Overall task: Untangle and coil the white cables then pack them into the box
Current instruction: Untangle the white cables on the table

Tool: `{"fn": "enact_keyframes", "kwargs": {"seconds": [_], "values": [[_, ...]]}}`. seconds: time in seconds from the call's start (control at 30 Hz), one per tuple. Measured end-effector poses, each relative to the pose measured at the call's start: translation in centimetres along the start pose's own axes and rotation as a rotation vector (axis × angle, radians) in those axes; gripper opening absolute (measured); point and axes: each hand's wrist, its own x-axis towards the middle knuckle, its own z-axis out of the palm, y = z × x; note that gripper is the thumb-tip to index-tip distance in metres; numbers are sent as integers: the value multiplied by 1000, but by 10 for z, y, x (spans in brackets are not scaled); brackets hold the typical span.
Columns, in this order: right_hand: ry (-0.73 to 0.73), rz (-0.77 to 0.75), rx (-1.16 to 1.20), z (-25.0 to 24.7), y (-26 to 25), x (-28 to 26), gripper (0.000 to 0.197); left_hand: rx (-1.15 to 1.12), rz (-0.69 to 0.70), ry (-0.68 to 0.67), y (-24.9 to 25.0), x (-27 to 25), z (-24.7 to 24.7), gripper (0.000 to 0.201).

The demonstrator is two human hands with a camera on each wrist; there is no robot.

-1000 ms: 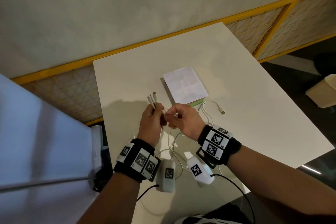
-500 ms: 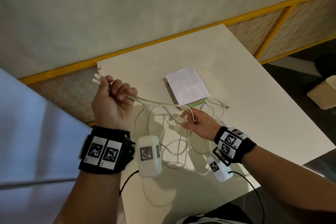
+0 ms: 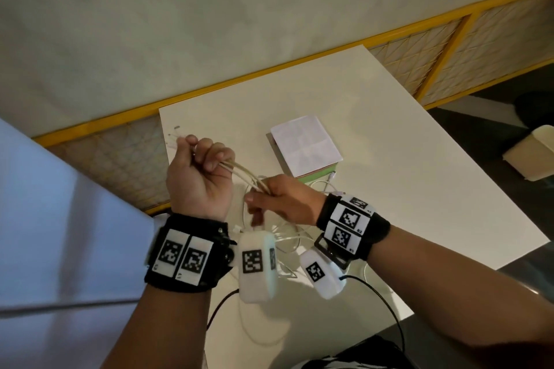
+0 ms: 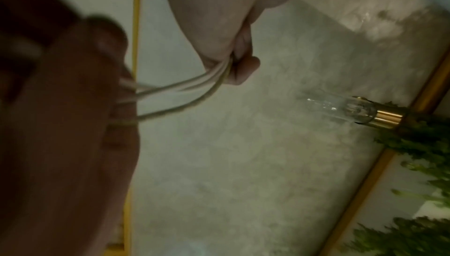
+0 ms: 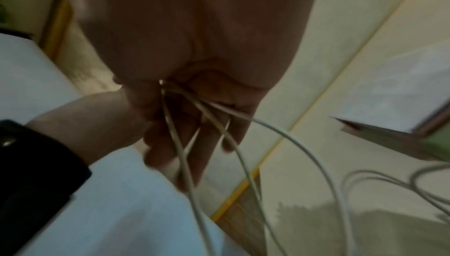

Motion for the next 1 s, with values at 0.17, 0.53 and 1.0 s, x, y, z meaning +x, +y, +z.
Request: {"fn": "enact_keyframes", "kwargs": {"seconds": [0.17,0.53,1.0], "values": [[-53,269,-263,-15,59,-11,31,147,147,203,30,19,-43,36],[443,162,-482,-24,40,-9,28,1782,126,-125,-20,-25,-70,31],[253,76,-607,-25,34,-17,19,1728,-77,-276,-29,-17,-56,30]]}}
